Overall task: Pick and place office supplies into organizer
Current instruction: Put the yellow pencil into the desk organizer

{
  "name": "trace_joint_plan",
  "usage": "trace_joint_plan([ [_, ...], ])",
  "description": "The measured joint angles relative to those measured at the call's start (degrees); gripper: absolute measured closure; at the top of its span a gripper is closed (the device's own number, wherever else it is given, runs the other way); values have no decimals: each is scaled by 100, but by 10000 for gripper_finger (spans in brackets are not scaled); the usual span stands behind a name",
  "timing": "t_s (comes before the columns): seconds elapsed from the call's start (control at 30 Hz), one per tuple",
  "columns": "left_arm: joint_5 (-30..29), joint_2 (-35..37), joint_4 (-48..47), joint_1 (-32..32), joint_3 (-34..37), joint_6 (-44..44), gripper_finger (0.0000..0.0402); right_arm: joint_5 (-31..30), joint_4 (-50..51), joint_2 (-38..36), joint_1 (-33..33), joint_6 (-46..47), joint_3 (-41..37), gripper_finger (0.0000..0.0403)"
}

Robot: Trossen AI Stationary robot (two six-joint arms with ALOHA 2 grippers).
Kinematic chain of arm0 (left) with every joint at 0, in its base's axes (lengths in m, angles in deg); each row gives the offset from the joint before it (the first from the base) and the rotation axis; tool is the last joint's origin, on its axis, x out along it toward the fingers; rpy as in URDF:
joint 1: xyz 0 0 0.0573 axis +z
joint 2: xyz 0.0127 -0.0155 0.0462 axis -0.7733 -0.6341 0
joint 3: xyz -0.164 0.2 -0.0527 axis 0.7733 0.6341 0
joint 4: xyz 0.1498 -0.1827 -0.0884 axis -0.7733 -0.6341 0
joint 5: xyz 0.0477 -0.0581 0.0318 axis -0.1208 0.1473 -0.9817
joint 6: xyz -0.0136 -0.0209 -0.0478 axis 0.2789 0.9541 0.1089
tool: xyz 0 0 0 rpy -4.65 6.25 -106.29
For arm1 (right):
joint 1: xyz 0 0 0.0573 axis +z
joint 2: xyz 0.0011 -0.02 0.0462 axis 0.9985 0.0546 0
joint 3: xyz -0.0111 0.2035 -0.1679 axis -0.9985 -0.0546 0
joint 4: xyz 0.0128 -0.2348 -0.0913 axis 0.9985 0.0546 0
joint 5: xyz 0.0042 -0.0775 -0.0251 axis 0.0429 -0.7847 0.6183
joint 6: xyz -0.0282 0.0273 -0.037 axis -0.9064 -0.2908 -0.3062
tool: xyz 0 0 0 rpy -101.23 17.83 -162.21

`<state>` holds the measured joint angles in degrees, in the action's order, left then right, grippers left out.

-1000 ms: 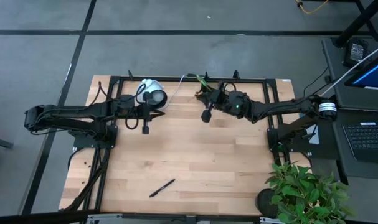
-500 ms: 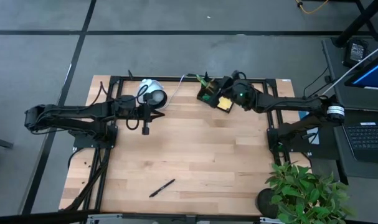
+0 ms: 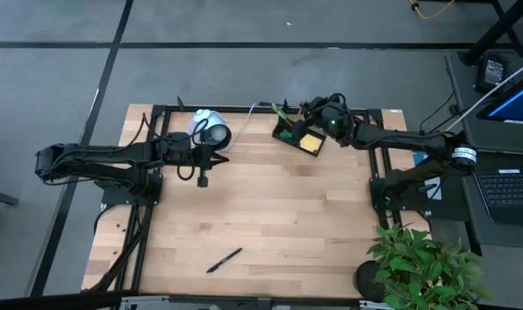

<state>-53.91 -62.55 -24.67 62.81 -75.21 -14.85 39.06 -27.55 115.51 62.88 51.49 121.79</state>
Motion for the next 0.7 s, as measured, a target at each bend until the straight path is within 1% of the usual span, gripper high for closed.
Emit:
trace_joint_plan([
  [0.7, 1, 0, 115, 0, 0, 48, 399, 11, -22, 1089, -244, 326, 0, 379],
])
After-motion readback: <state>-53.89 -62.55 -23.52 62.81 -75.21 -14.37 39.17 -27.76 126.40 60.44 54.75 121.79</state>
